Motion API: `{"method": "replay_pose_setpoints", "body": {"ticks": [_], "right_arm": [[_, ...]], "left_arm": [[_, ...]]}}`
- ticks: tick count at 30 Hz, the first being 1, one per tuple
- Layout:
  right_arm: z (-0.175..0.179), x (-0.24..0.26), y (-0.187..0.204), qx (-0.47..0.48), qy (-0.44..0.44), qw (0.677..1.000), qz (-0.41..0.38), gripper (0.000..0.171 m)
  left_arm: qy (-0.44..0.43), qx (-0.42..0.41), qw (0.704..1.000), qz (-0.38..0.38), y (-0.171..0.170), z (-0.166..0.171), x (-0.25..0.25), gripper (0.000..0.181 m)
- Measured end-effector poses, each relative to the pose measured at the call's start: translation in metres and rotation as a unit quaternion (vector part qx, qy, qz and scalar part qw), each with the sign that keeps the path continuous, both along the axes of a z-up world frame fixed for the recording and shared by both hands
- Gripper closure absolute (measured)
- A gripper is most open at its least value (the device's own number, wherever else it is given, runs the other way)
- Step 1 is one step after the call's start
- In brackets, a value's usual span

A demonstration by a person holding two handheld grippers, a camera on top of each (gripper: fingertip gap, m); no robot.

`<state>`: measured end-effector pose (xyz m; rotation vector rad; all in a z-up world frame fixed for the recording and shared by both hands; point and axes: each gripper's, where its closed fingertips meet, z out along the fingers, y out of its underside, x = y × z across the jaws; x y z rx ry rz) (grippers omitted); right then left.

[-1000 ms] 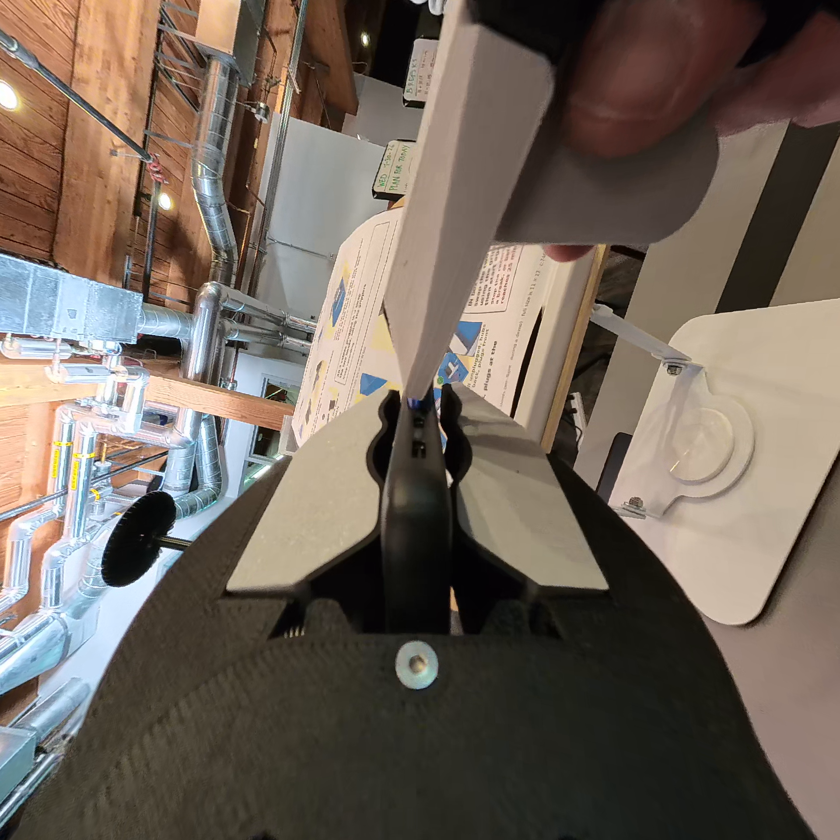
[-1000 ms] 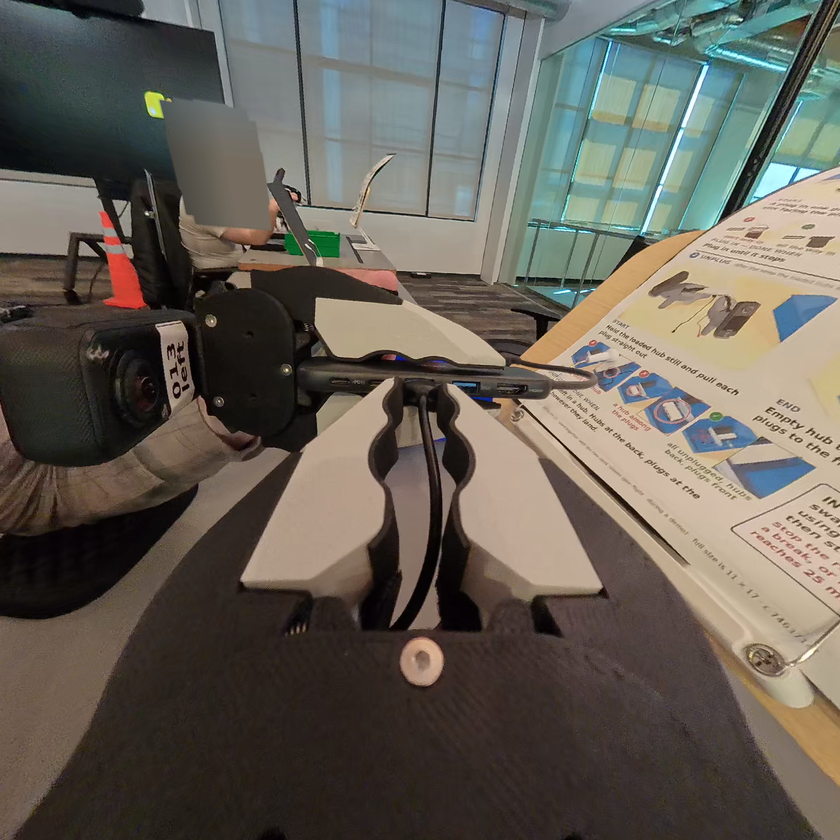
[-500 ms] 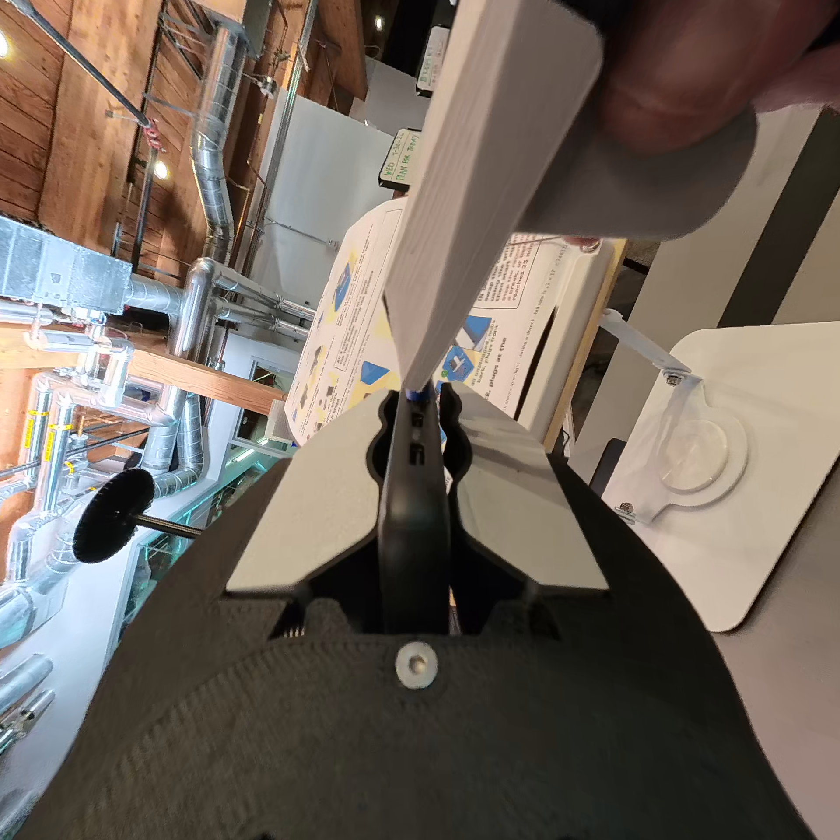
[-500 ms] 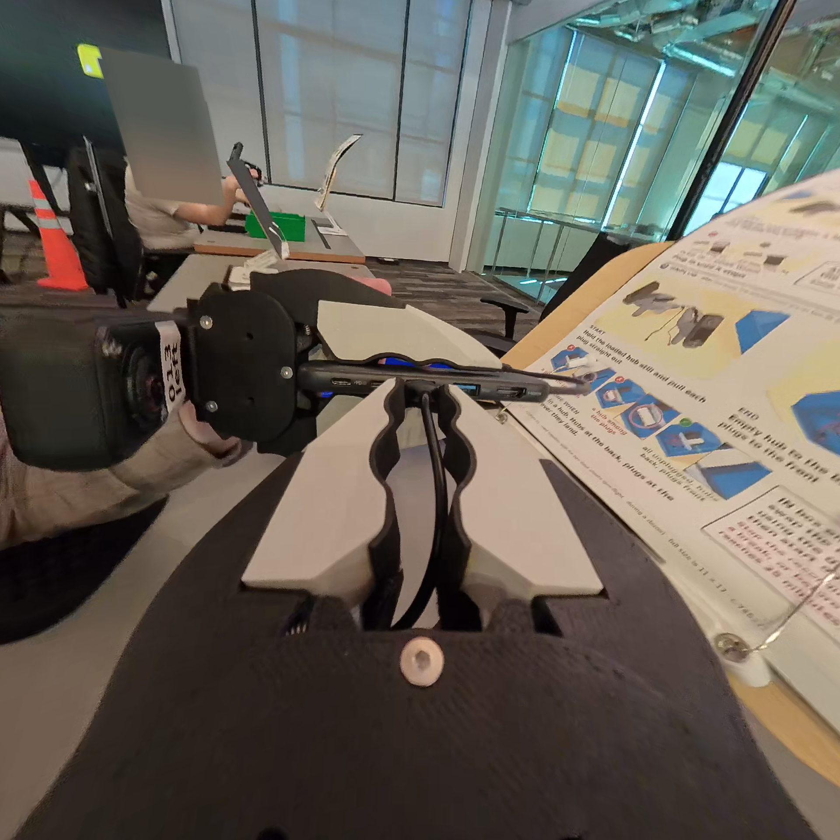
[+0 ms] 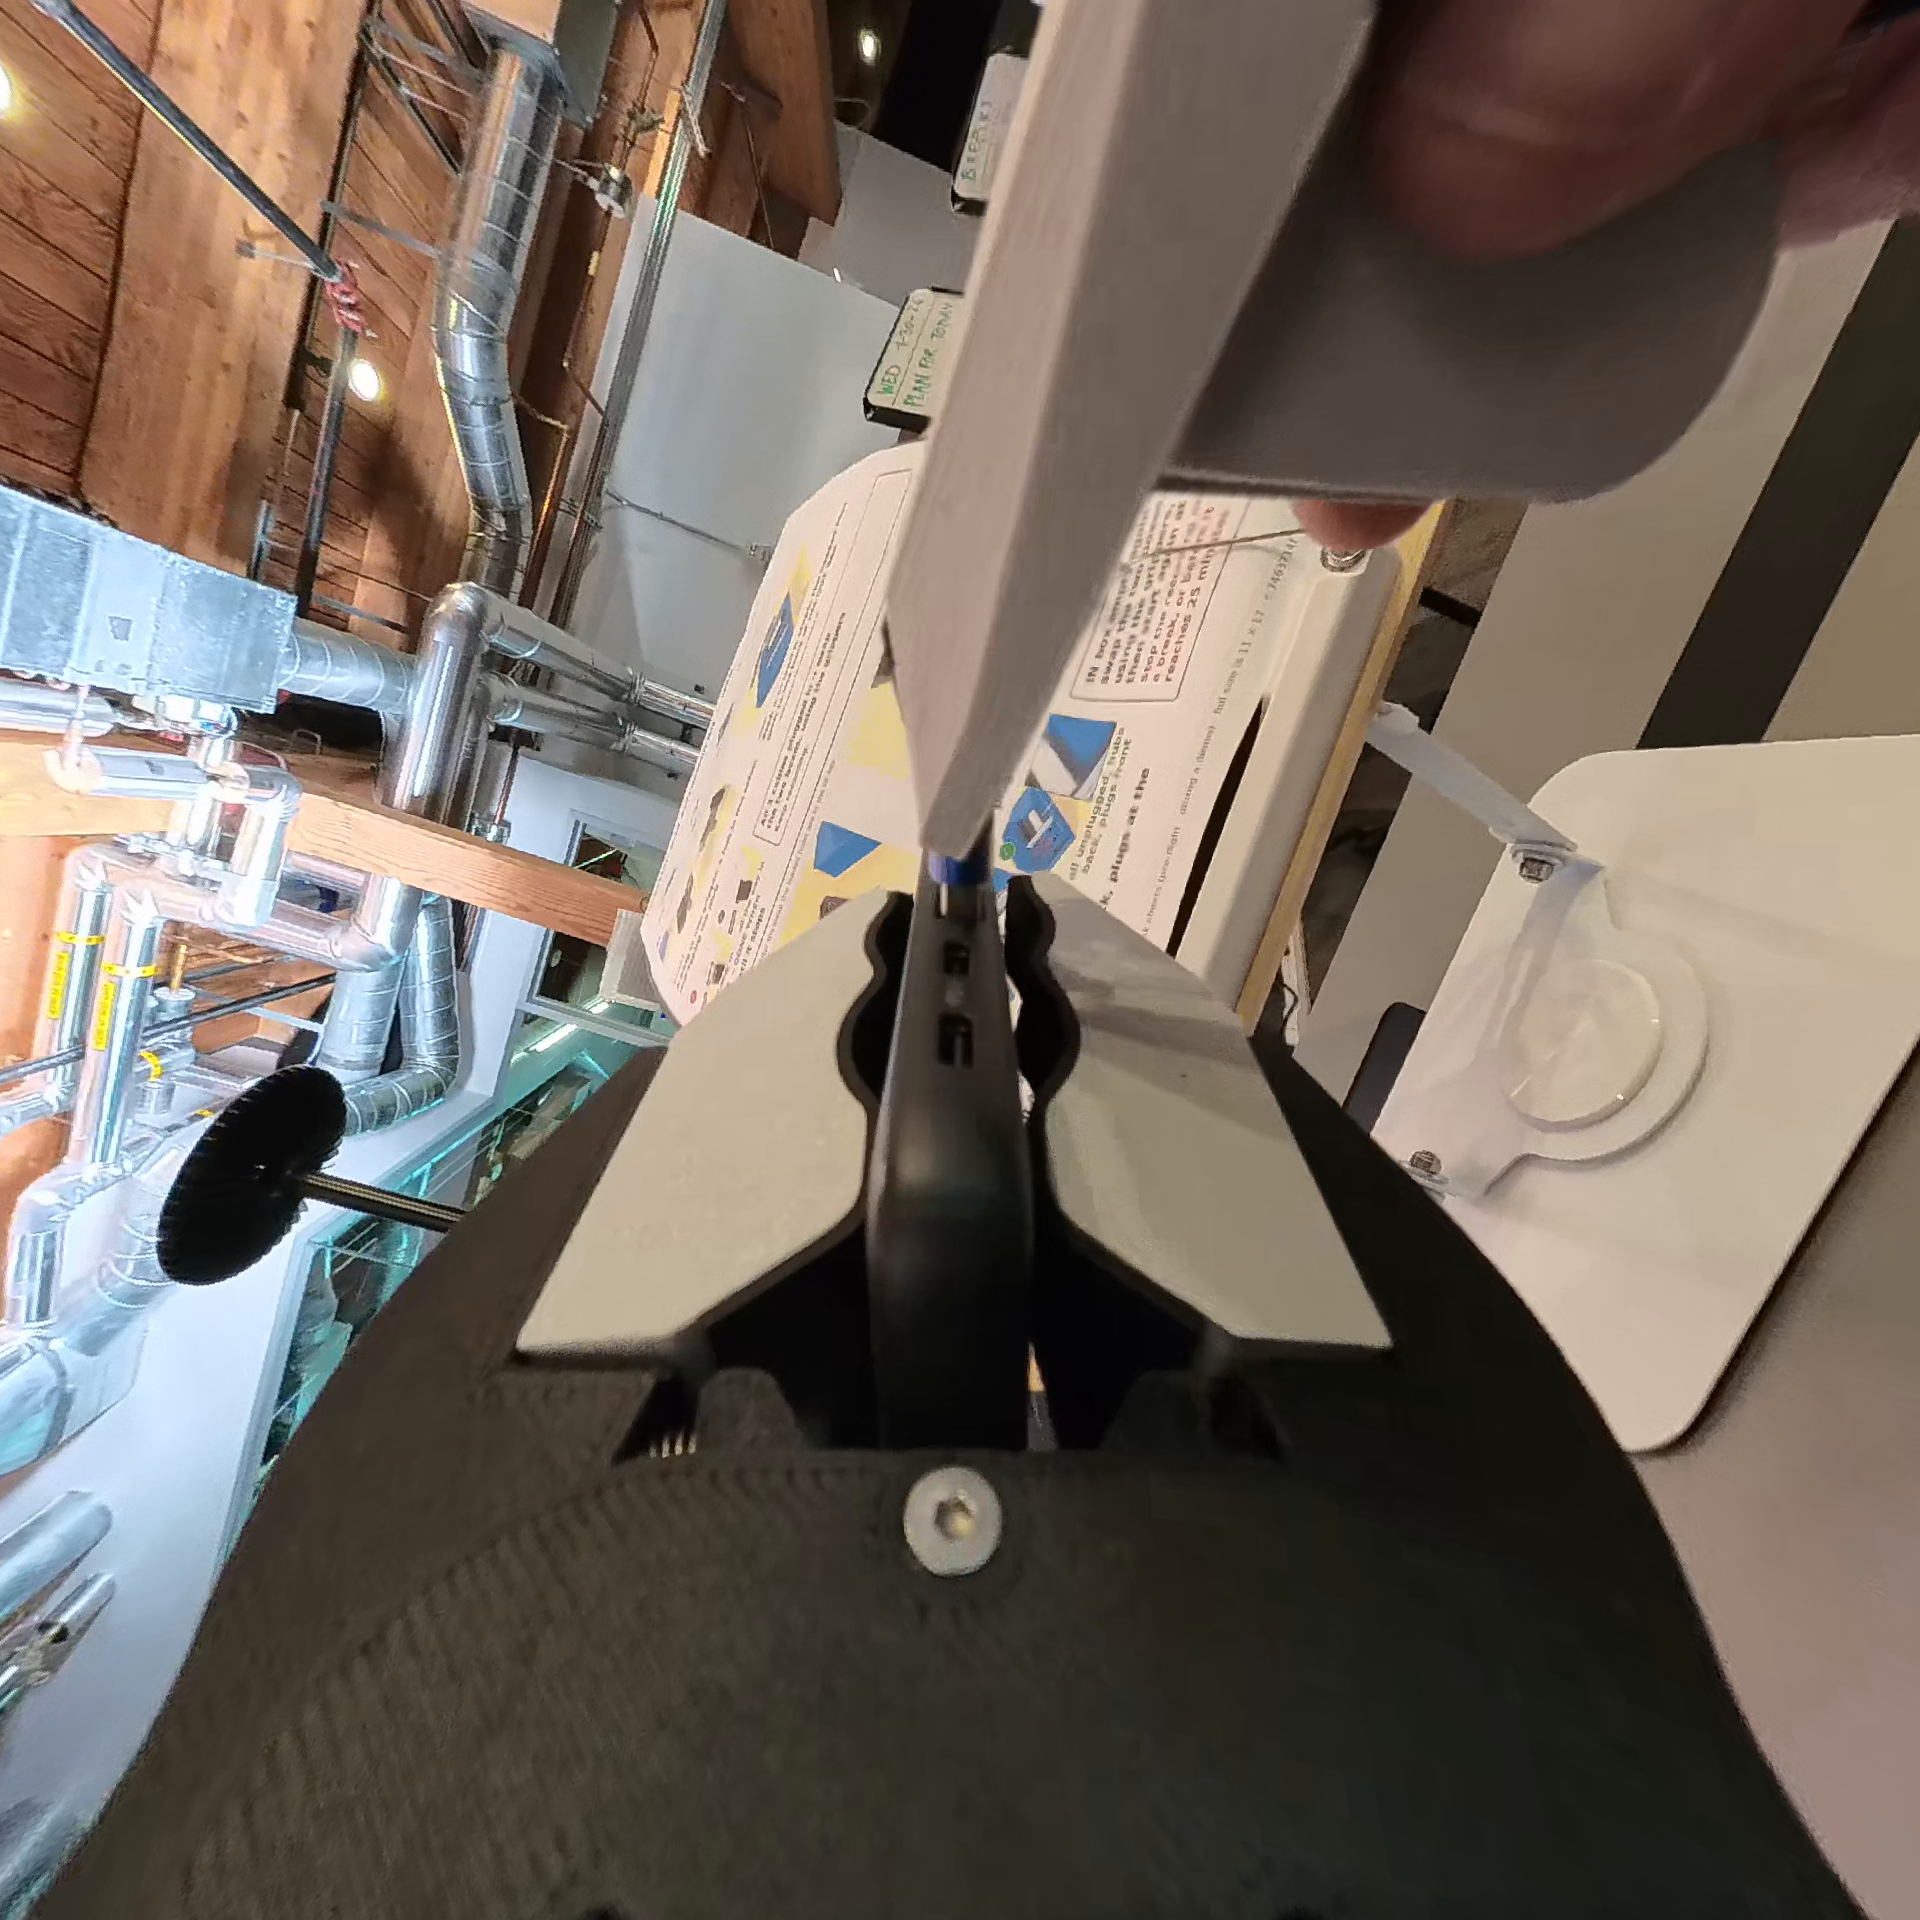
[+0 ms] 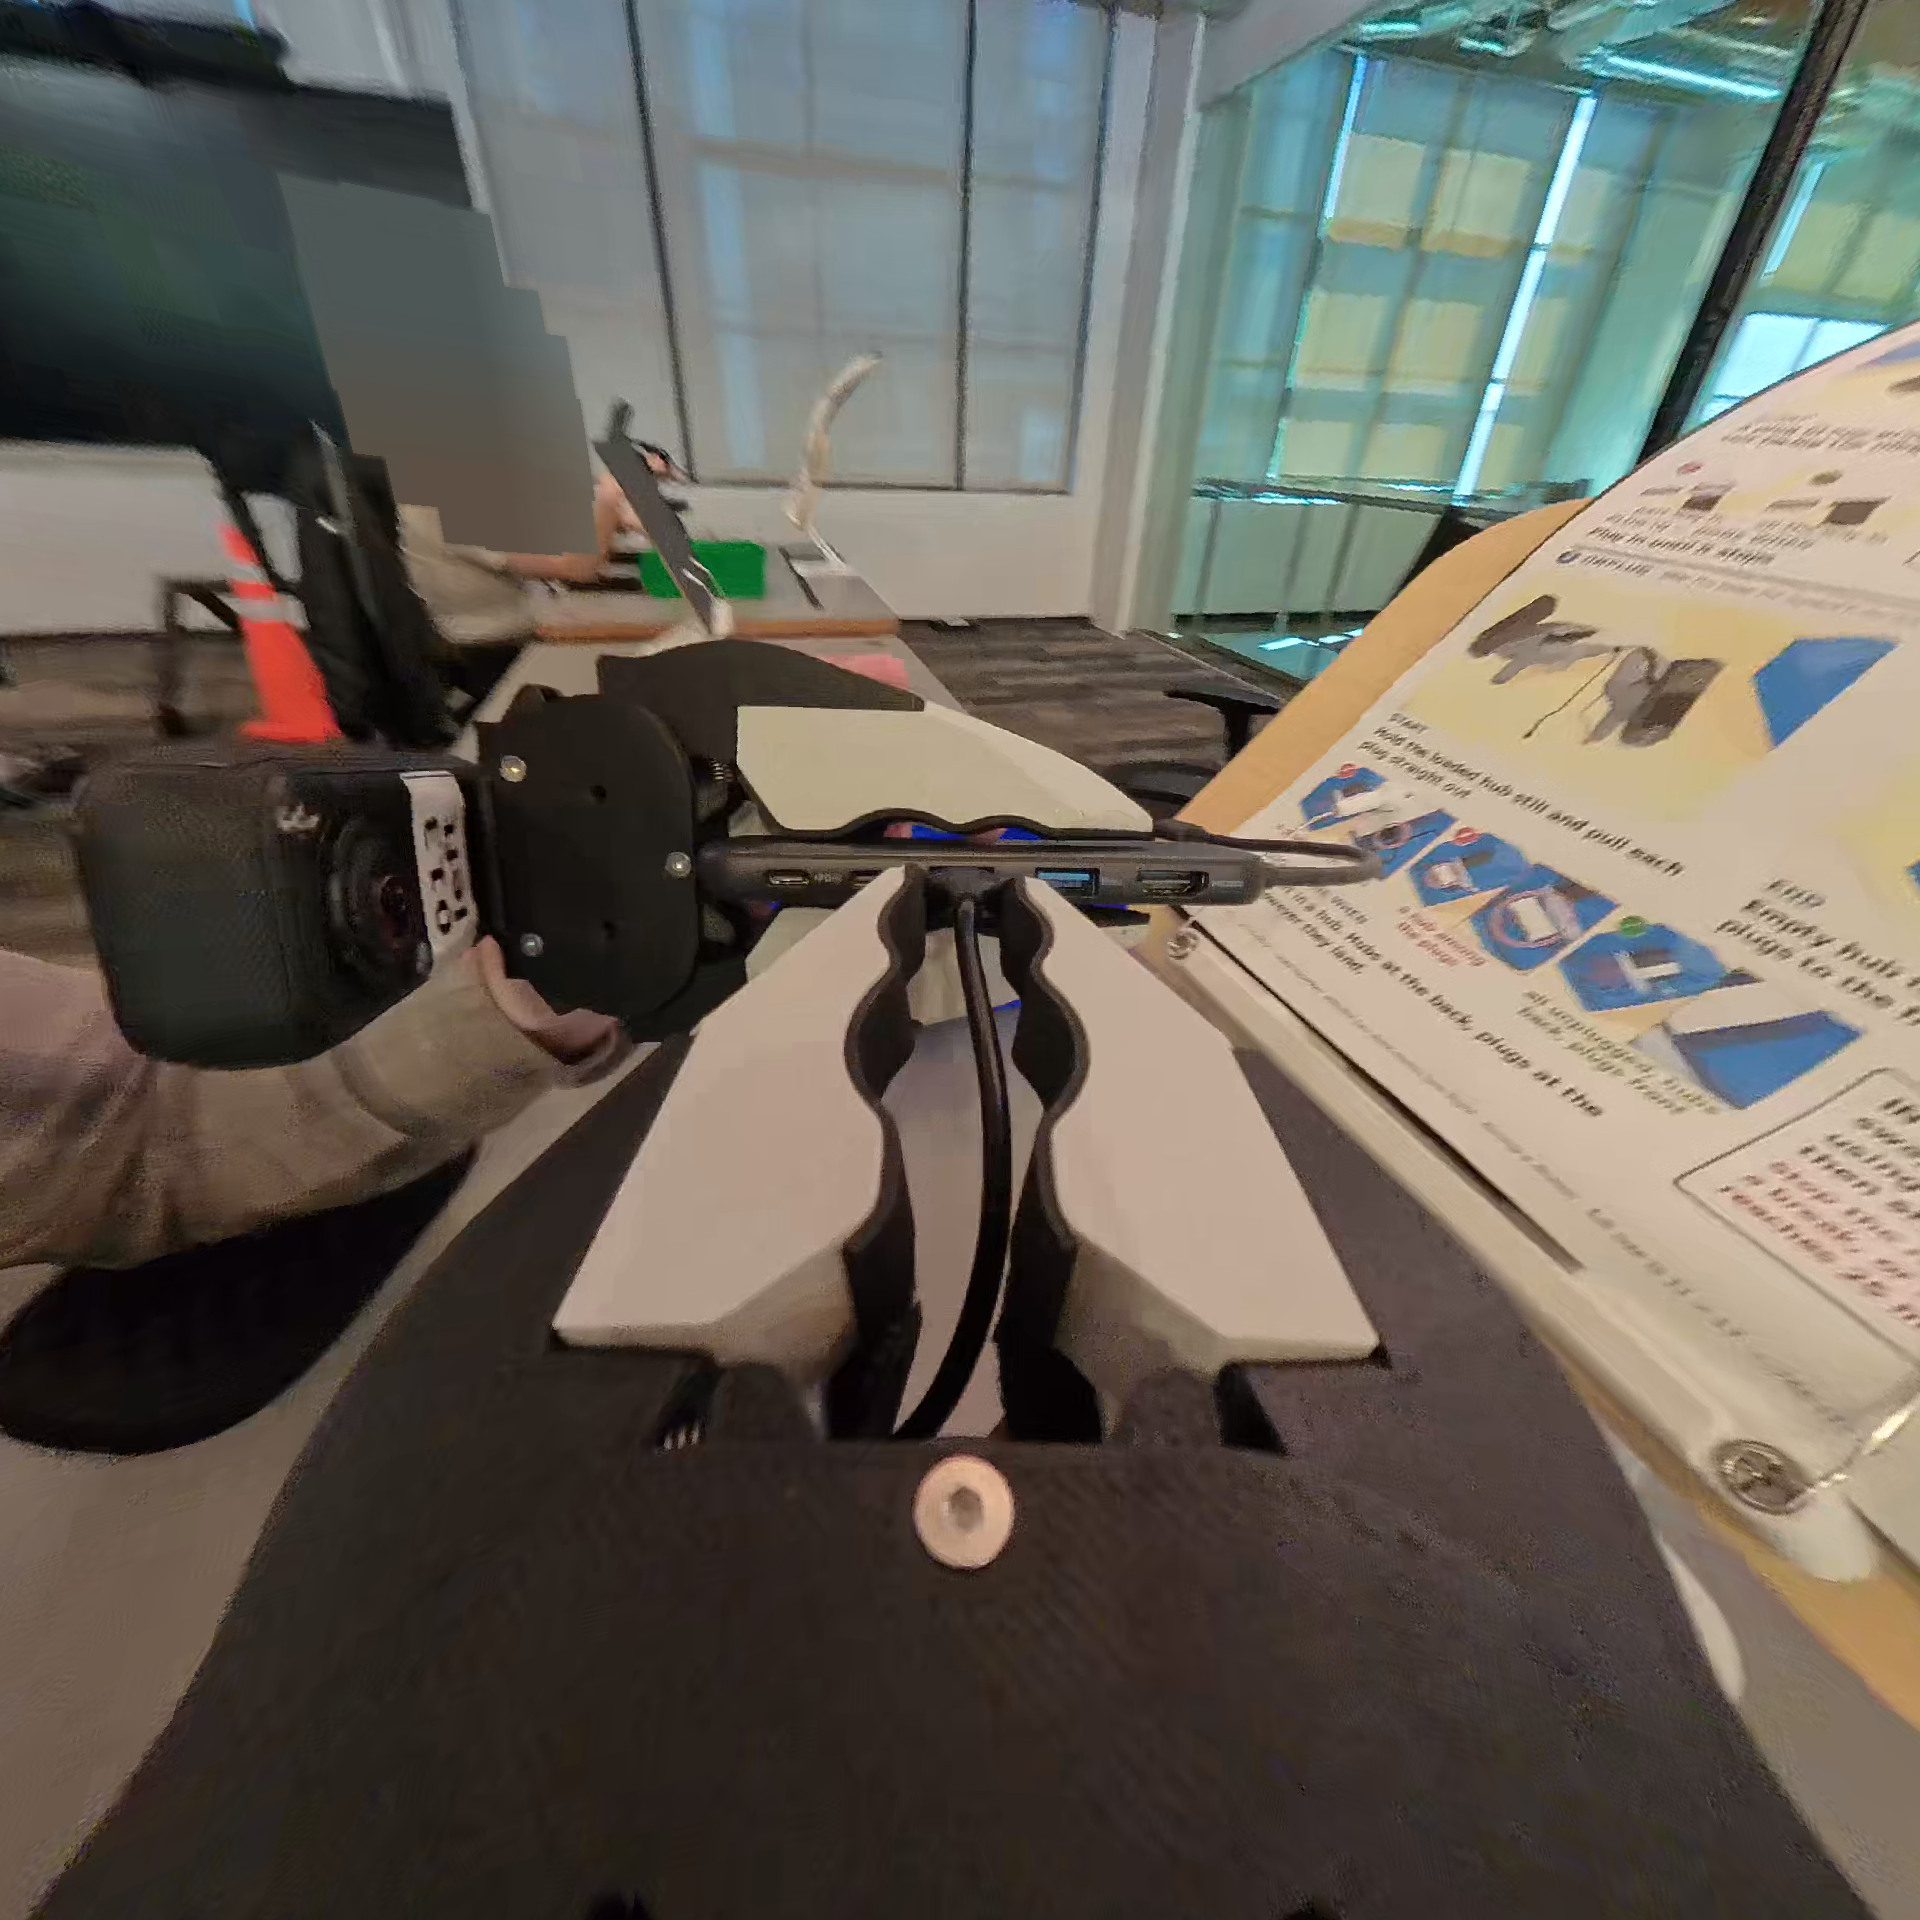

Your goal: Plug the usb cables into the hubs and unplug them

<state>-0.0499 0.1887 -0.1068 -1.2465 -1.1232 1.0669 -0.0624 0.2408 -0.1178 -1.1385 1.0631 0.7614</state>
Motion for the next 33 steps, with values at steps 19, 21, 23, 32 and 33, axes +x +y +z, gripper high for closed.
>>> {"method": "replay_pose_setpoints", "body": {"ticks": [19, 21, 23, 32, 33], "right_arm": [[0.018, 0.025, -0.003, 0.018, 0.027, 0.999, 0.013, 0.159], [0.022, 0.029, -0.006, 0.021, 0.023, 0.999, 0.006, 0.159], [0.024, 0.035, -0.006, 0.018, 0.015, 1.0, -0.003, 0.159], [0.01, 0.119, -0.014, 0.029, -0.092, 0.991, -0.095, 0.158], [0.009, 0.138, -0.011, 0.027, -0.097, 0.988, -0.113, 0.158]], "left_arm": [[-0.018, -0.015, 1.0, -0.01, -0.001, 0.01, -0.016, 0.162], [-0.03, -0.013, 0.999, -0.013, -0.003, 0.015, -0.02, 0.162], [-0.03, -0.013, 0.999, -0.013, -0.004, 0.017, -0.02, 0.162], [-0.035, -0.019, 0.999, -0.036, -0.011, 0.018, -0.01, 0.162], [-0.036, -0.017, 0.998, -0.038, -0.012, 0.019, -0.01, 0.162]]}}
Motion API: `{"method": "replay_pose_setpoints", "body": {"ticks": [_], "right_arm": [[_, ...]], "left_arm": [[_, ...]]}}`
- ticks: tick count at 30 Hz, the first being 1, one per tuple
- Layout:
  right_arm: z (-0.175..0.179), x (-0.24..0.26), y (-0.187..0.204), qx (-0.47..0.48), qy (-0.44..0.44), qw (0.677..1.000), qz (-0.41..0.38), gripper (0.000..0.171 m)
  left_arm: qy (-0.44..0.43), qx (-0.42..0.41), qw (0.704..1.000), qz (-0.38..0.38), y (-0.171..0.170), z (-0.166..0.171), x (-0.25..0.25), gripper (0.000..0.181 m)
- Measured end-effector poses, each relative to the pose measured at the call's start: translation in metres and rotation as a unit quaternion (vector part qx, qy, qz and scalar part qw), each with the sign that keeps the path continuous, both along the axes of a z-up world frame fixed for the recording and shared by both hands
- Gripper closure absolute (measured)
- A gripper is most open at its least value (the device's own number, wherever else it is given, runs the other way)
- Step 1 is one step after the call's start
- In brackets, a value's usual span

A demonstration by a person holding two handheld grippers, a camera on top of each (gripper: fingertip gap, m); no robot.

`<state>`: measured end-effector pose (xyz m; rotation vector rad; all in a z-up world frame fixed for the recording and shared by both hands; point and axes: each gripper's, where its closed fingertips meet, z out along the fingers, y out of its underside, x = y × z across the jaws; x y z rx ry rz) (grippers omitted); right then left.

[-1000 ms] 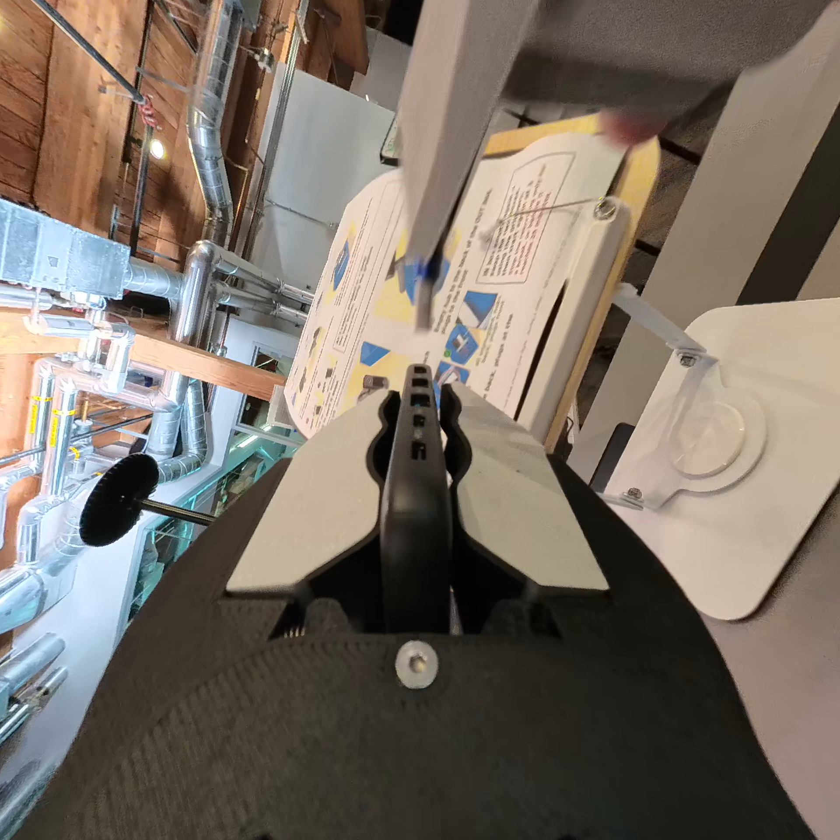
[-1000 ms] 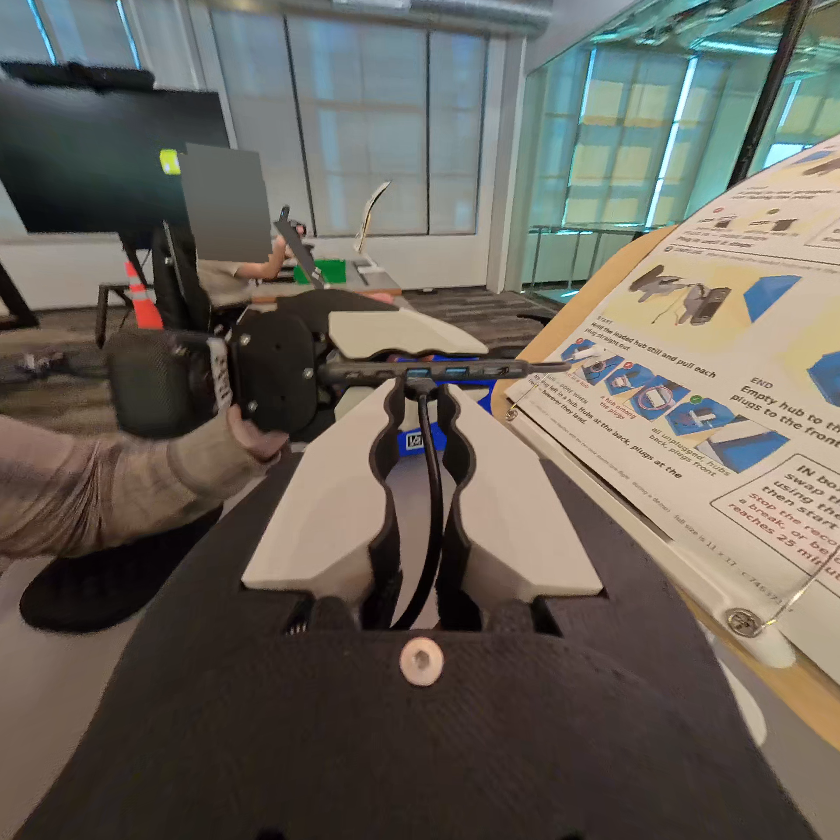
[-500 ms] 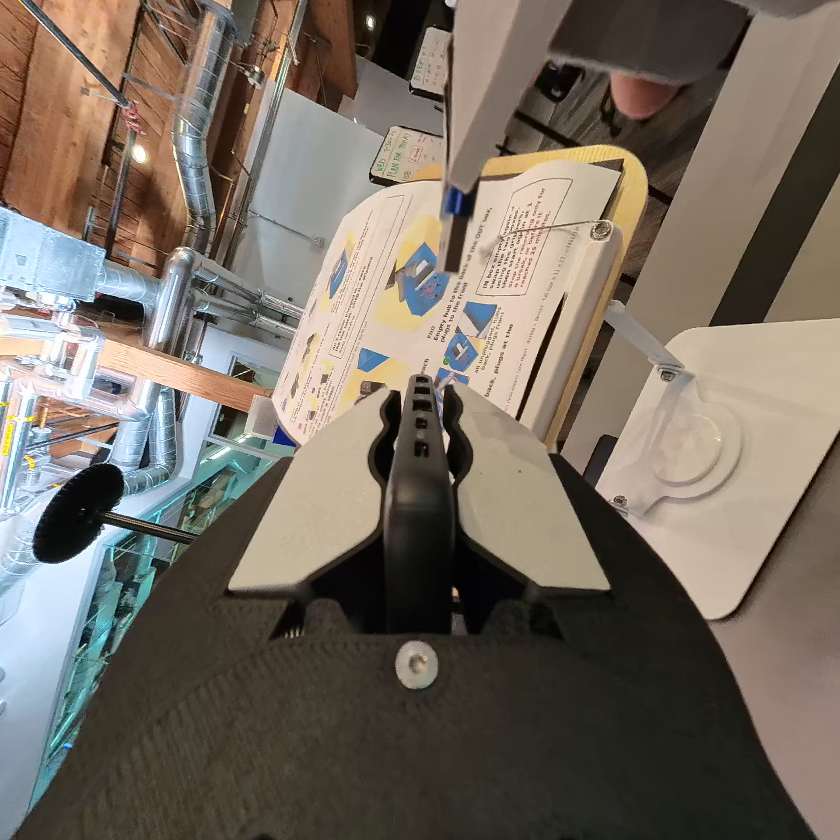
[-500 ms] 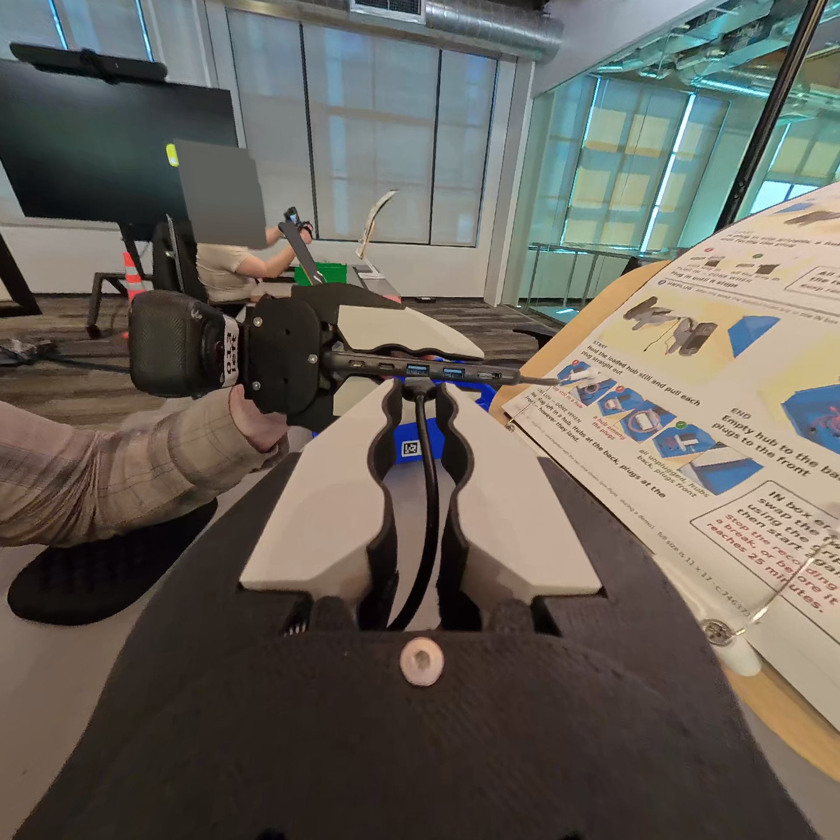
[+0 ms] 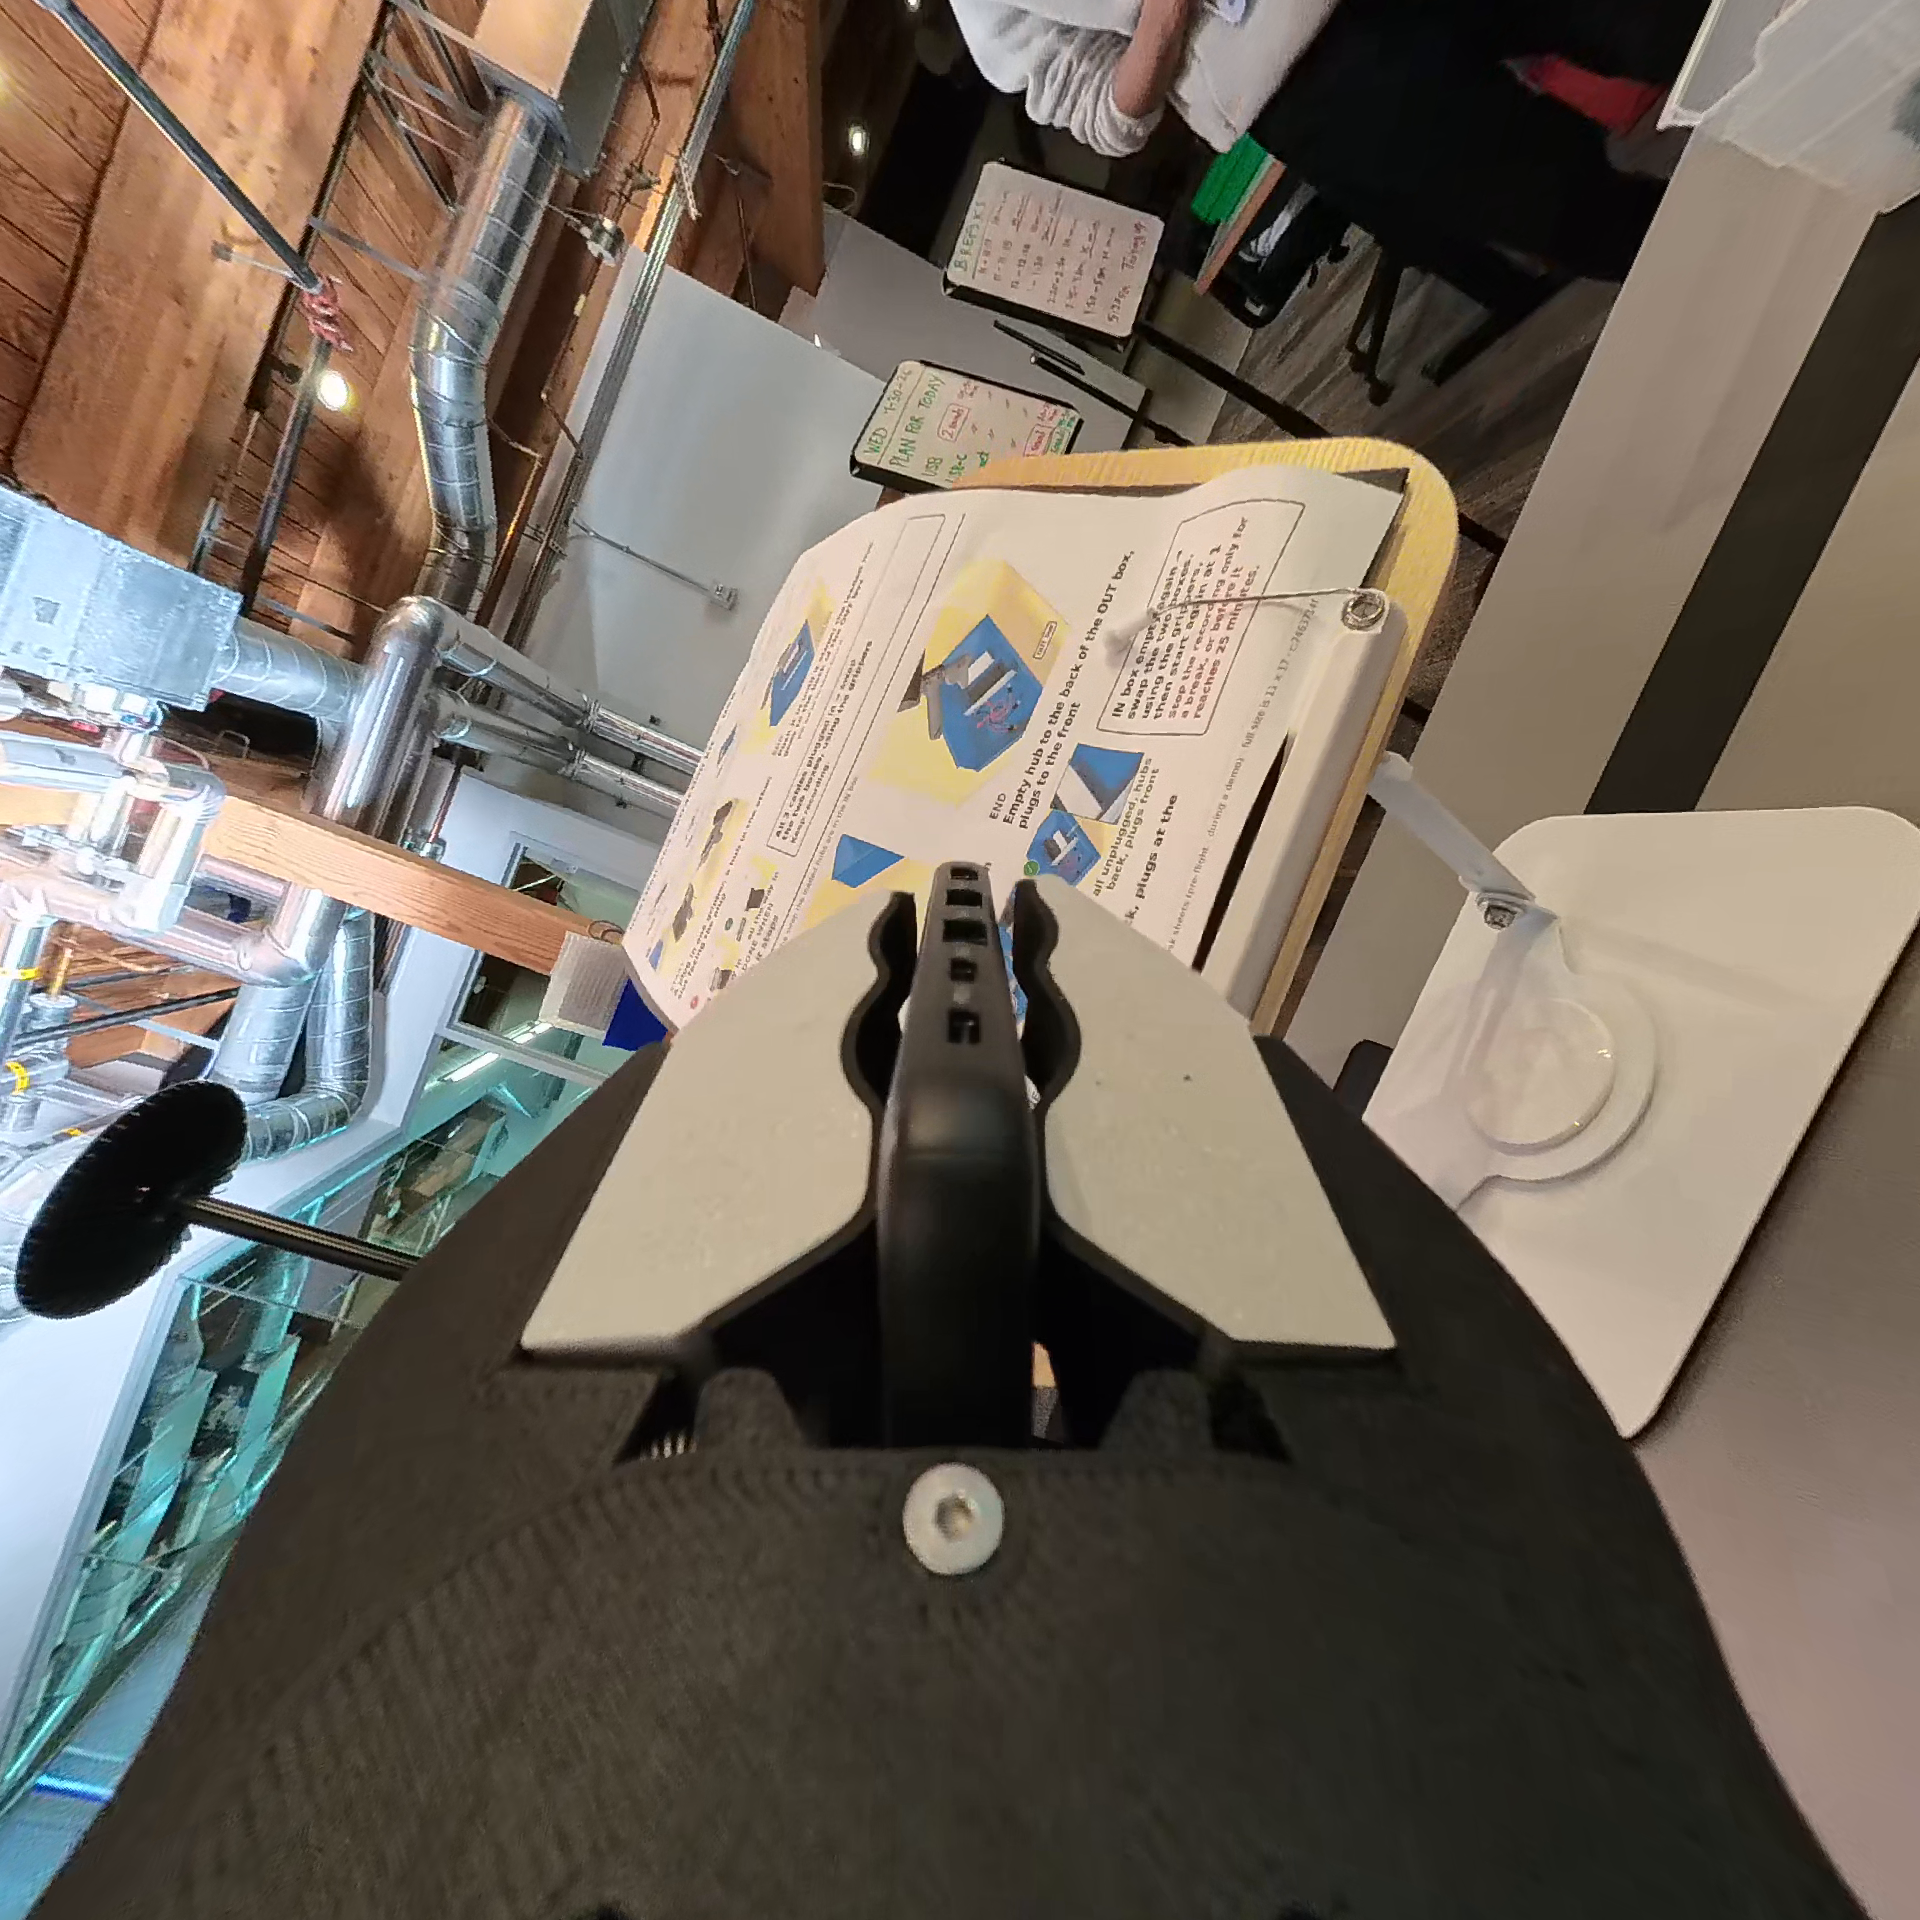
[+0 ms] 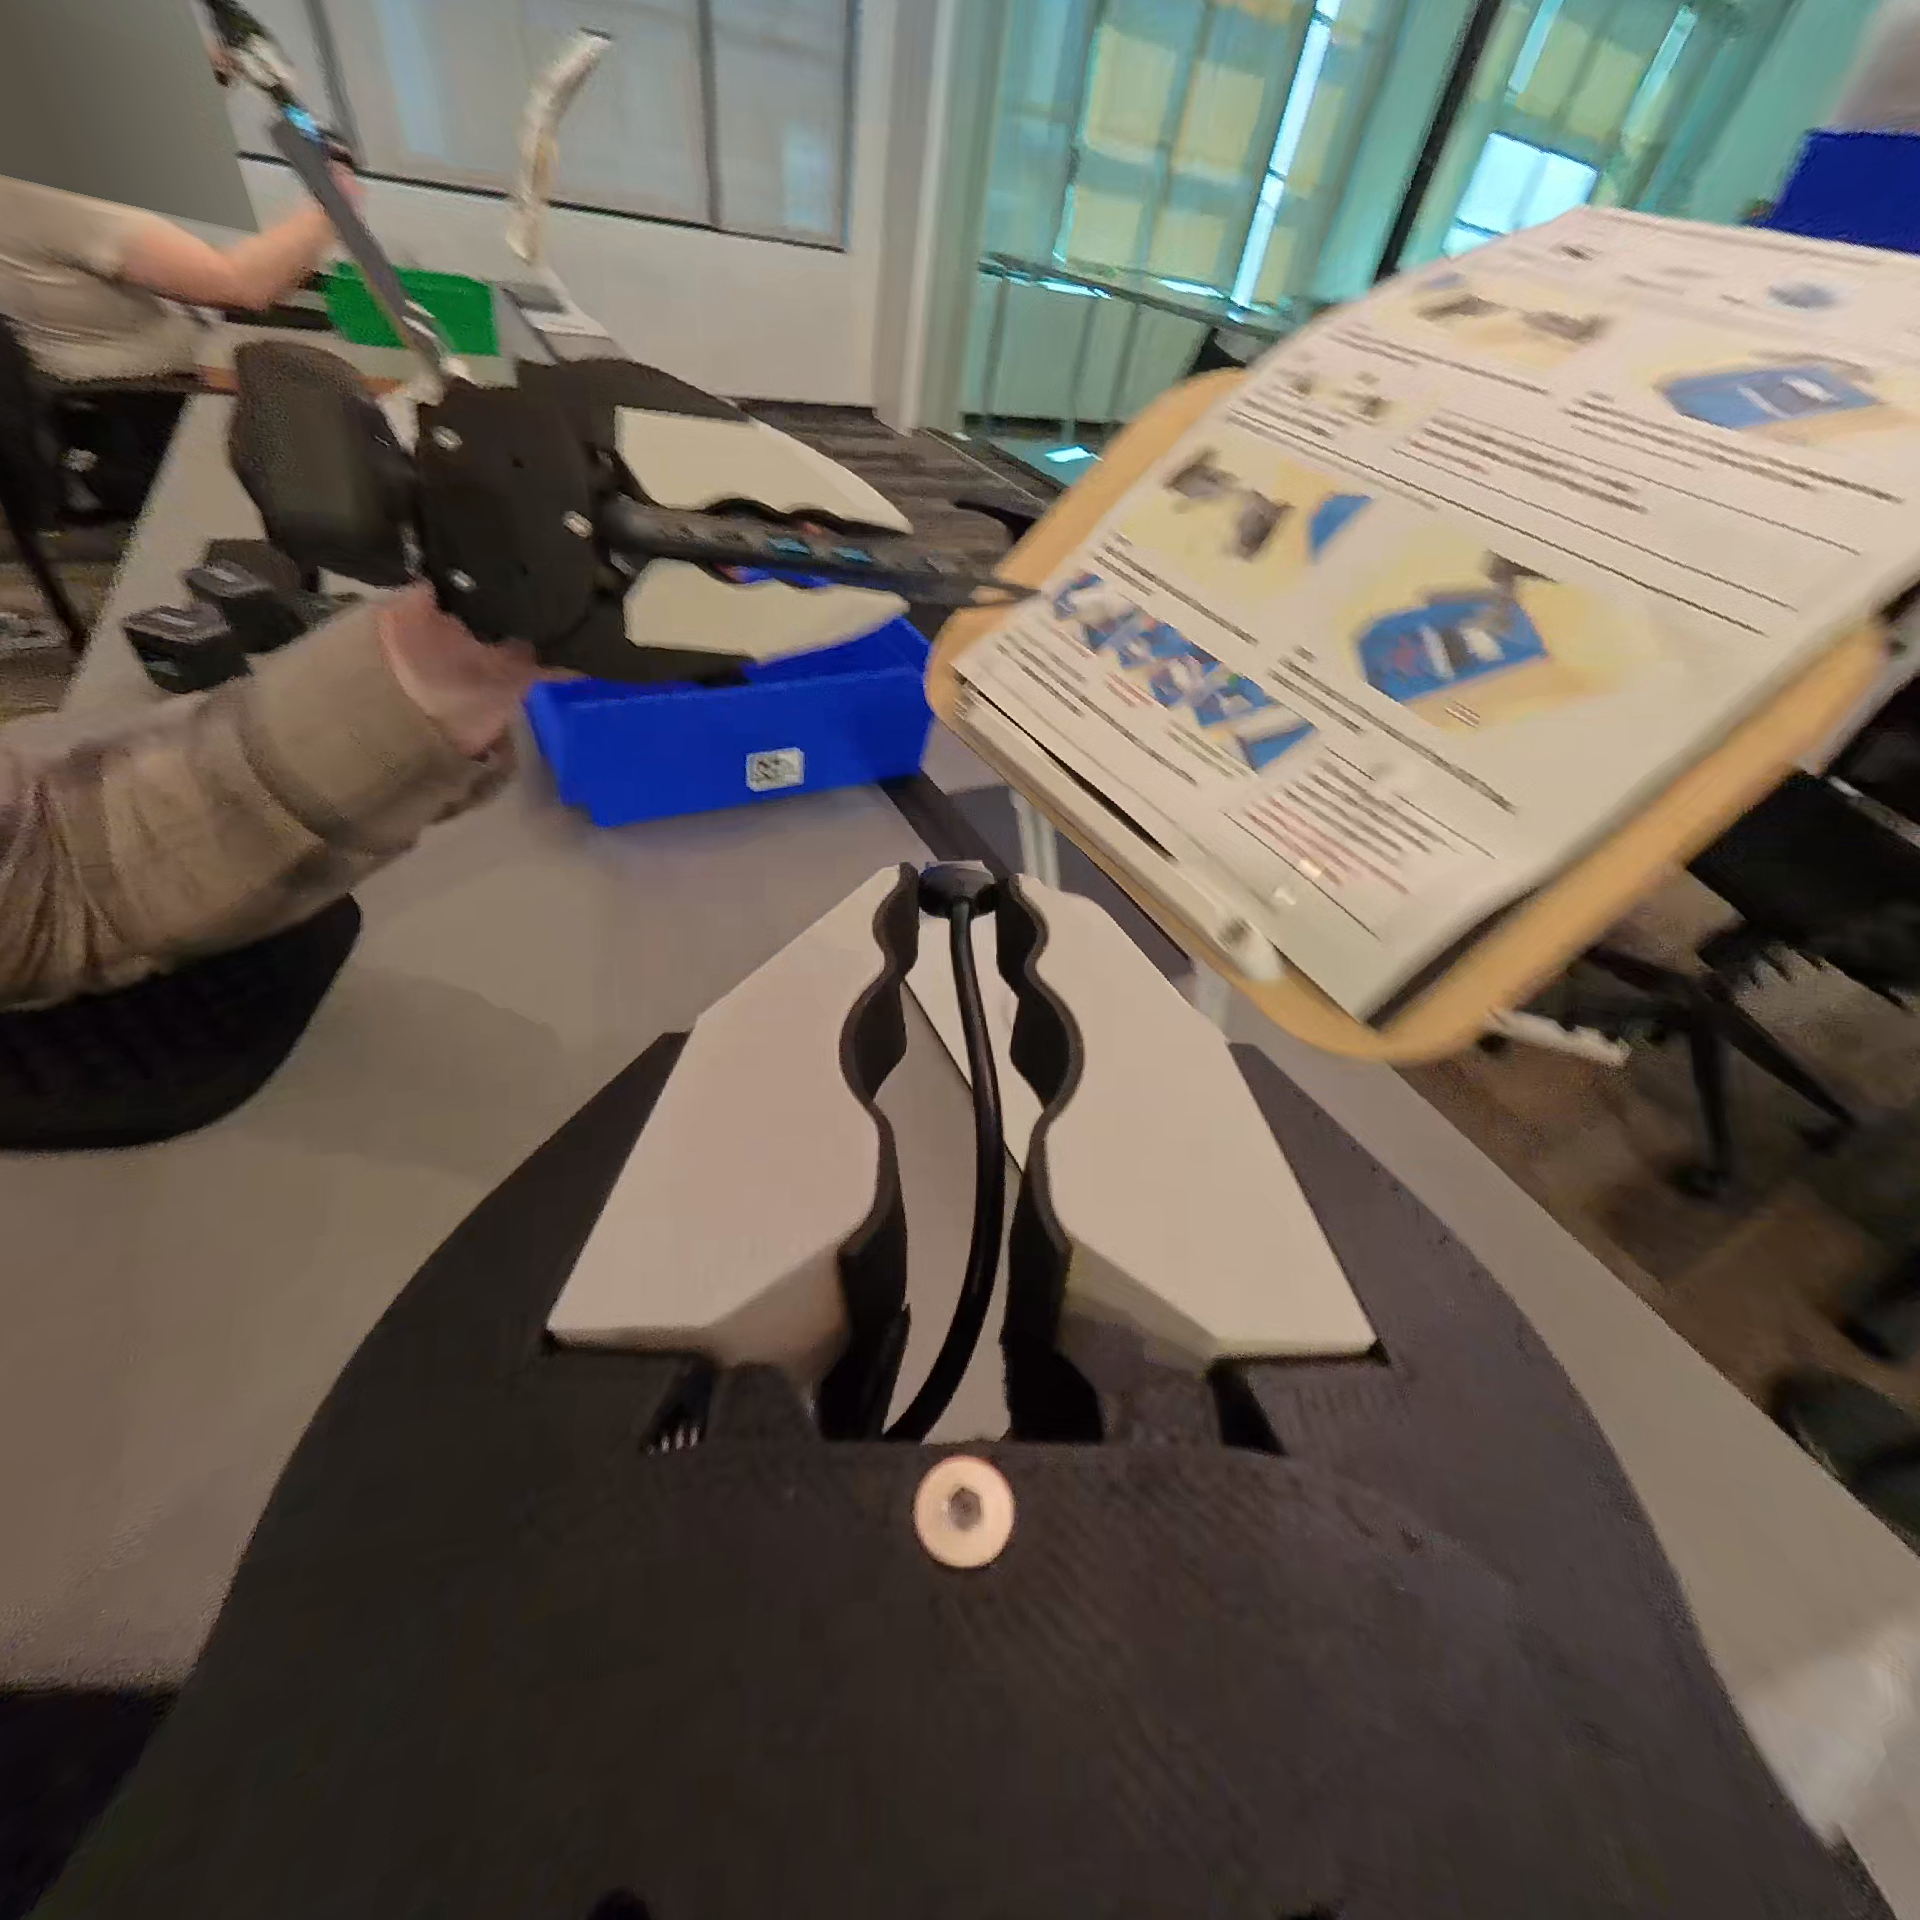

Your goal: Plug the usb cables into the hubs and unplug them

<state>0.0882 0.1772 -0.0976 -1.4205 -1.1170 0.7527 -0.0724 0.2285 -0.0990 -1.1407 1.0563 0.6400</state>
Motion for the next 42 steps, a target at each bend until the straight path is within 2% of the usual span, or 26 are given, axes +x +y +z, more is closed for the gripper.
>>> {"method": "replay_pose_setpoints", "body": {"ticks": [5, 8, 13, 22, 30, 34, 39, 42], "right_arm": [[-0.017, 0.111, 0.024, -0.018, -0.037, 0.994, -0.098, 0.159], [-0.039, 0.173, 0.042, -0.041, -0.065, 0.986, -0.15, 0.158], [-0.092, 0.233, 0.07, -0.085, -0.12, 0.973, -0.177, 0.158], [-0.175, 0.259, 0.103, -0.136, -0.236, 0.949, -0.157, 0.158], [-0.229, 0.267, 0.108, -0.149, -0.362, 0.914, -0.109, 0.157], [-0.24, 0.274, 0.112, -0.143, -0.413, 0.894, -0.101, 0.156], [-0.243, 0.284, 0.105, -0.145, -0.477, 0.863, -0.085, 0.121], [-0.221, 0.296, 0.103, -0.118, -0.503, 0.85, -0.104, 0.119]], "left_arm": [[0.0, 0.002, 1.0, -0.005, -0.003, 0.001, 0.003, 0.162], [0.003, -0.001, 1.0, -0.009, -0.002, -0.002, 0.007, 0.162], [0.01, -0.005, 1.0, -0.013, 0.0, -0.009, 0.014, 0.162], [0.025, -0.017, 0.999, -0.011, 0.008, -0.025, 0.018, 0.162], [0.032, -0.02, 0.999, -0.012, 0.01, -0.031, 0.021, 0.162], [0.035, -0.02, 0.999, -0.013, 0.01, -0.032, 0.023, 0.162], [0.037, -0.021, 0.999, -0.015, 0.01, -0.034, 0.025, 0.162], [0.038, -0.021, 0.999, -0.017, 0.01, -0.034, 0.026, 0.162]]}}
